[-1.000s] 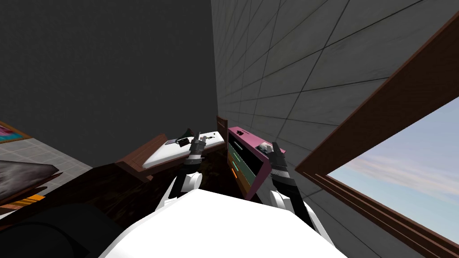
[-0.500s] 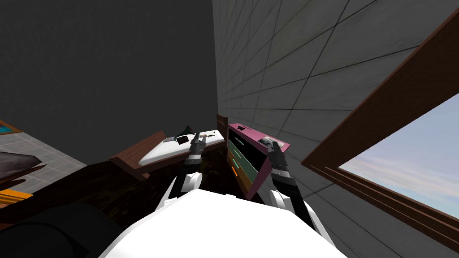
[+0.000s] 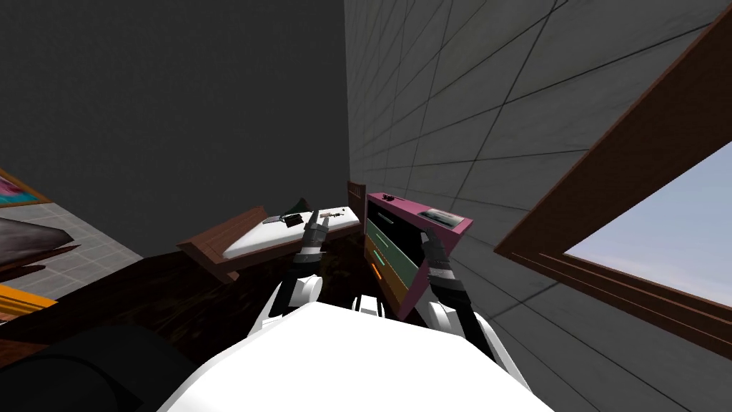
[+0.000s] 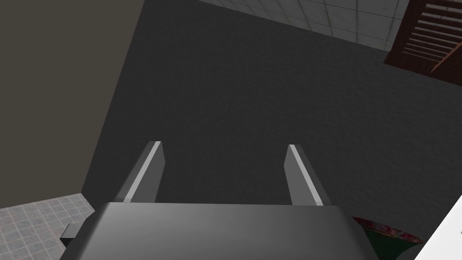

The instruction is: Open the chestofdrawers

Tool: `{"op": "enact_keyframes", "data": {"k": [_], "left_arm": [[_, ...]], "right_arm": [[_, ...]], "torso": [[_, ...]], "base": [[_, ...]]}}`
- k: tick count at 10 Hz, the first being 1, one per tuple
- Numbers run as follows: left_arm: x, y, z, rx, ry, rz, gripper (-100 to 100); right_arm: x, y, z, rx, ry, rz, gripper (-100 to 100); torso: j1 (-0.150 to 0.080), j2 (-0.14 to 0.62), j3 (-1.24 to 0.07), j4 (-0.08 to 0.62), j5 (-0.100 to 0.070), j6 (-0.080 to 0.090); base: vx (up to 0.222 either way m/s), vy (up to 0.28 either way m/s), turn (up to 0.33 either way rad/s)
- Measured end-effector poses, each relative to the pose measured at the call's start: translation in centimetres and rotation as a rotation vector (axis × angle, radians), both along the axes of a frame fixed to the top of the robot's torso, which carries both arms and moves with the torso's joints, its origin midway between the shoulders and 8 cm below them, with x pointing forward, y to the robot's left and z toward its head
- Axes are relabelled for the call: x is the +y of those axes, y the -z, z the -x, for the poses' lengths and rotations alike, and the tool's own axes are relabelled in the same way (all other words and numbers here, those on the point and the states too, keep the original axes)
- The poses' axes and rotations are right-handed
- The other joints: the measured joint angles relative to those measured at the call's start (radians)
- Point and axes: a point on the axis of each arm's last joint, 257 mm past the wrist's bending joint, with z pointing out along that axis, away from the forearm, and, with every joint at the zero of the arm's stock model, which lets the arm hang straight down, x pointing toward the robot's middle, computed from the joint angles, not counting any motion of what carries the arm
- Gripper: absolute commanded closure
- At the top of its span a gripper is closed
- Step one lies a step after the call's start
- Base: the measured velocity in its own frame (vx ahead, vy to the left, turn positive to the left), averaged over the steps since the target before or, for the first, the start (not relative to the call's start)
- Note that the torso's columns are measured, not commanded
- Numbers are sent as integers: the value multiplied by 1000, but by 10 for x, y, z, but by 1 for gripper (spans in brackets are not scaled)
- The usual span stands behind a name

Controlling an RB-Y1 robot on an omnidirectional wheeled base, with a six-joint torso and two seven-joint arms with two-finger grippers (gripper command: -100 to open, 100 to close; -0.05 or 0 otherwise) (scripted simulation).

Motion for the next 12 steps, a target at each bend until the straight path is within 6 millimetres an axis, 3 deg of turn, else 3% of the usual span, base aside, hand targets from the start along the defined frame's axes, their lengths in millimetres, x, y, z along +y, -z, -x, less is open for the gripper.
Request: {"op": "enact_keyframes", "data": {"k": [7, 12], "left_arm": [[0, 0, 0, 0, 0, 0, 0], [0, 0, 0, 0, 0, 0, 0]], "right_arm": [[10, 77, -43, 223, 0, 118, -100], [12, 148, -70, 397, 13, 228, -100]], "torso": [[3, 17, 8, 11, 4, 3], [2, 16, 8, 11, 4, 2]], "base": [[17, 70, 62], [14, 94, 74]]}}
